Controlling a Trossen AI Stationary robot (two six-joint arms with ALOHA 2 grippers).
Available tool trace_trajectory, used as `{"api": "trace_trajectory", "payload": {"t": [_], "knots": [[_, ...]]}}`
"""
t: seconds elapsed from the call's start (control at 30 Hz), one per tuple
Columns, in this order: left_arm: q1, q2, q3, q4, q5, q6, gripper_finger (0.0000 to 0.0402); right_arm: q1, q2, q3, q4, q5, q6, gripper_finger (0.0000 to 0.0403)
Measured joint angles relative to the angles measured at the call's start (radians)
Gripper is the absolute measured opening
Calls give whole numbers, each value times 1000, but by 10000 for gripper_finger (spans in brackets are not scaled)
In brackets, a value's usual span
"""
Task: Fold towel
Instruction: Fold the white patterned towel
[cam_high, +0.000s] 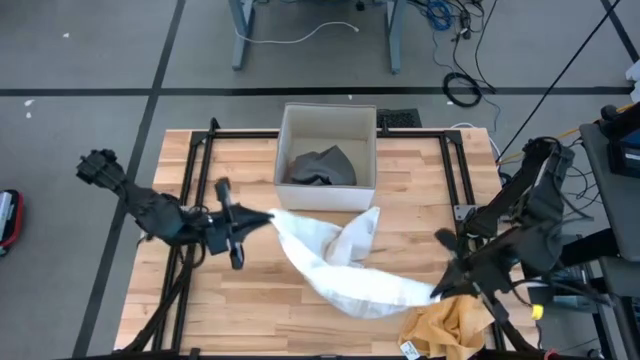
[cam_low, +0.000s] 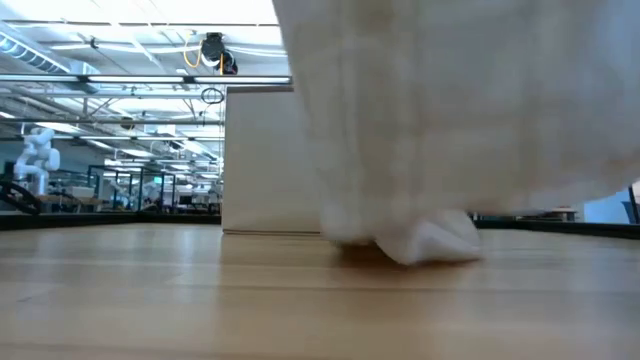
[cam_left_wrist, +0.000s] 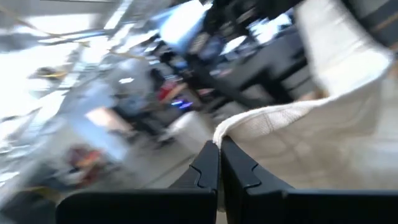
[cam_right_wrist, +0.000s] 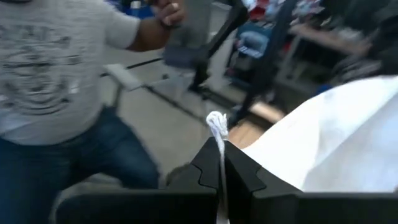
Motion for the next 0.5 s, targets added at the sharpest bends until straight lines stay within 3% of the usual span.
{"api": "trace_trajectory", "payload": {"t": [0.27,0.5], "knots": [[-8,-10,1,312,-234,392,0,-47,0,132,-55,152,-179,0],[60,-10,1,634,-279,716,0,-149,0,255,-99,213,-329,0]]}}
